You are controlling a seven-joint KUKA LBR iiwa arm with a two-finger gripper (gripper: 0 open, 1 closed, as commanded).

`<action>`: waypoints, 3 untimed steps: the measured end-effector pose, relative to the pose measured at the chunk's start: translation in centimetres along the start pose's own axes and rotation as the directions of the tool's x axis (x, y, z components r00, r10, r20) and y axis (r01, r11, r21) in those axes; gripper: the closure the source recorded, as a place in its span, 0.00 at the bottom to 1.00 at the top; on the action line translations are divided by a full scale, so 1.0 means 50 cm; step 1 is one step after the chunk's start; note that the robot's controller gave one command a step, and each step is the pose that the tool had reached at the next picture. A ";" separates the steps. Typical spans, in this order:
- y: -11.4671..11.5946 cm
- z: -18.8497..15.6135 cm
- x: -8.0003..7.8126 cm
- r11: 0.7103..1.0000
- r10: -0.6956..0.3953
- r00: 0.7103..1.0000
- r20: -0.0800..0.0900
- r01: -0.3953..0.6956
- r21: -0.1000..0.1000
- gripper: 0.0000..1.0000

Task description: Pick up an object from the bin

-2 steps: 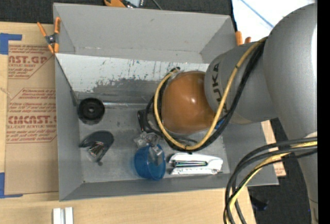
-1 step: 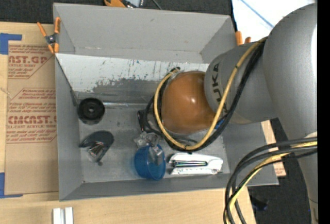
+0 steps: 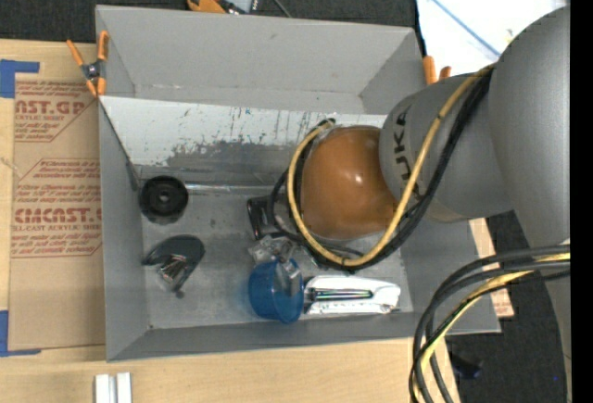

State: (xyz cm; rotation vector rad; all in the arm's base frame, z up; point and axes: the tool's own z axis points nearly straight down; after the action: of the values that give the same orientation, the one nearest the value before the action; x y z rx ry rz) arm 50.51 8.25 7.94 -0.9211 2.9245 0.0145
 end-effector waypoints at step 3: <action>-0.015 -0.014 -0.007 0.997 -0.080 0.997 -0.001 0.080 -0.004 1.00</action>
Offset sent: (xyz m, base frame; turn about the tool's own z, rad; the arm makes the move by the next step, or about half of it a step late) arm -0.0091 0.0115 0.0386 -0.1416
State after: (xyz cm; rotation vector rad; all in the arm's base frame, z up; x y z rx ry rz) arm 51.17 7.82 8.69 -1.0376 2.8868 0.0147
